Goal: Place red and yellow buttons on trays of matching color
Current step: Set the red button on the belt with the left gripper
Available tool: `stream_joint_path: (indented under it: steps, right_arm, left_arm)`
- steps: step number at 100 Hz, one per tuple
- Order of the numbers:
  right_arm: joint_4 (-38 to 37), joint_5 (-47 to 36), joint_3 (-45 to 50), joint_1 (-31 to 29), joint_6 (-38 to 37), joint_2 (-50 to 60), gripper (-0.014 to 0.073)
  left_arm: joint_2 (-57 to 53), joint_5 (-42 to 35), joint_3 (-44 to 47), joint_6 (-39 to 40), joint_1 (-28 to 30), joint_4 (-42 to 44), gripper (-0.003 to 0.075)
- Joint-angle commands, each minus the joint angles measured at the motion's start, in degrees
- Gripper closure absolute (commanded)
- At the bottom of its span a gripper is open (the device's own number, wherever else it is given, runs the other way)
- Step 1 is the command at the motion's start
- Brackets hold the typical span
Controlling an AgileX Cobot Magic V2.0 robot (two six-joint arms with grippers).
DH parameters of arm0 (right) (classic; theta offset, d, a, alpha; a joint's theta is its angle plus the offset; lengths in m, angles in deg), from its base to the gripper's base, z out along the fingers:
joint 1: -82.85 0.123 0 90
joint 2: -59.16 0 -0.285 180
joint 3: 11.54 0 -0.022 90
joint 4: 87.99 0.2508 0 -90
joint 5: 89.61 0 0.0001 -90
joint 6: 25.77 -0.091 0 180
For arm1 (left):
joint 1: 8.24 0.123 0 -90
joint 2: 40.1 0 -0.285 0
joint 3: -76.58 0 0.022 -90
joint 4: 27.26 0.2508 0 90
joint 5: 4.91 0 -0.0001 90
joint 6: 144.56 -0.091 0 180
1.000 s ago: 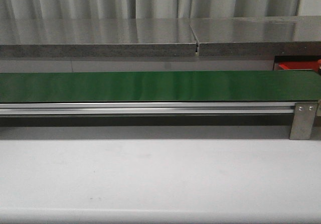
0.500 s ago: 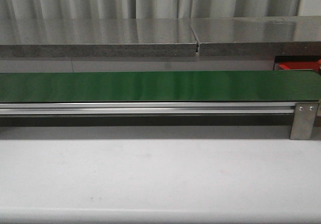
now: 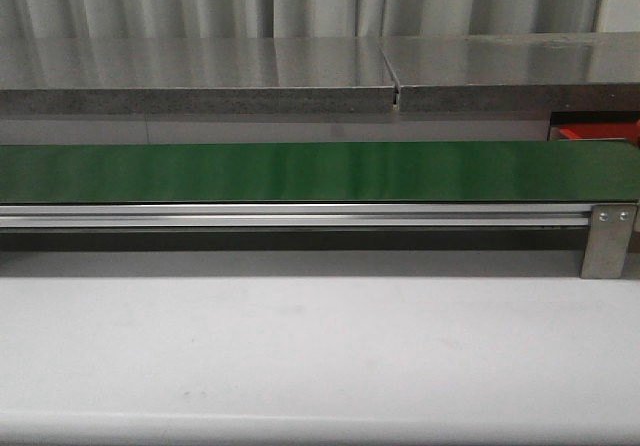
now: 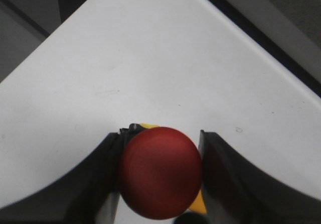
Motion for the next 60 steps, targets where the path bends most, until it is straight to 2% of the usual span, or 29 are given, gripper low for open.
stream_joint_path:
  steps: [1,27,45,60]
  right_arm:
    - [0.1,-3.7,-1.4,0.0,0.4,0.3,0.0669]
    - [0.1,-3.7,-1.4,0.0,0.4,0.3,0.0669]
    - [0.1,-3.7,-1.4,0.0,0.4,0.3,0.0669]
    - [0.1,-3.7,-1.4,0.0,0.4,0.3,0.0669]
  left_arm:
    - [-6.9,-1.6,-0.6,-1.8,-0.5,-2.1,0.0500]
    - [-17.3,-3.5,10.0,-8.3,-2.5,-3.8,0.0500]
    - [-23.3,-8.9,19.6,-8.7,-6.1,-3.8,0.0500]
    - [-24.7,-9.8,25.2,-8.7,-8.9,-3.8,0.0500]
